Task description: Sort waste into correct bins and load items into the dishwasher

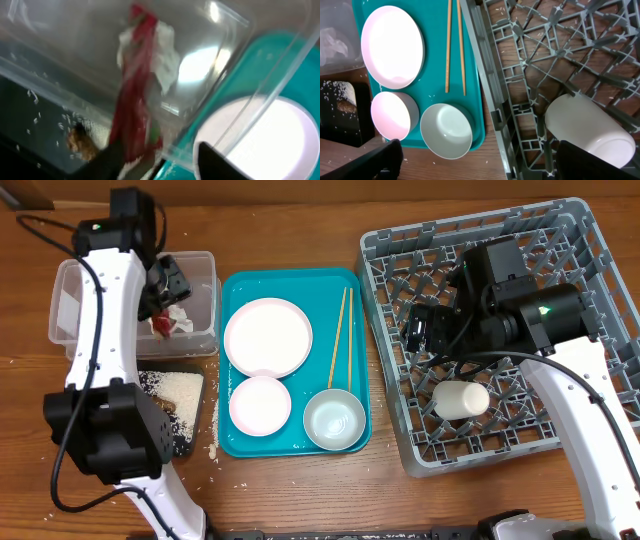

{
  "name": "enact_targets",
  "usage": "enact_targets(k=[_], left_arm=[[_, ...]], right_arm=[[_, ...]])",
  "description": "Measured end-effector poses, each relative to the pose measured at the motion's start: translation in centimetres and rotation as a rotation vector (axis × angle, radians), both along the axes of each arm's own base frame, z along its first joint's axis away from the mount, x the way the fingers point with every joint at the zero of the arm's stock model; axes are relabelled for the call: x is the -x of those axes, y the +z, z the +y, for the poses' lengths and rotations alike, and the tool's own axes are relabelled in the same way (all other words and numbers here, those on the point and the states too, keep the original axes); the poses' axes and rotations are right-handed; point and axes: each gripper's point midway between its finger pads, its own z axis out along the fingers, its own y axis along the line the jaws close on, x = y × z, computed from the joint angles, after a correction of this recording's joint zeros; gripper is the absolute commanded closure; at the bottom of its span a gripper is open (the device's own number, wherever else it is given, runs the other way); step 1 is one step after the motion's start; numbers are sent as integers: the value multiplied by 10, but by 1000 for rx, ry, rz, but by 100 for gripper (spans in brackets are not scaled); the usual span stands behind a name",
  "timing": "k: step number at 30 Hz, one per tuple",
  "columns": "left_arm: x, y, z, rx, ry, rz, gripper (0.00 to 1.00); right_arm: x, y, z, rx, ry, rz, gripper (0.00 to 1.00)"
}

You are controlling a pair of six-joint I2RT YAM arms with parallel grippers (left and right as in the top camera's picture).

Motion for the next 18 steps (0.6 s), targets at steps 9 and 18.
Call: enact_targets(k=[9,18], left_arm=[[51,90,-62,45,-188,-127,9],[157,167,-118,46,-411,-227,0]], right_arm=[[3,-1,-1,3,-1,11,0],[-1,1,0,-1,0,-6,0]])
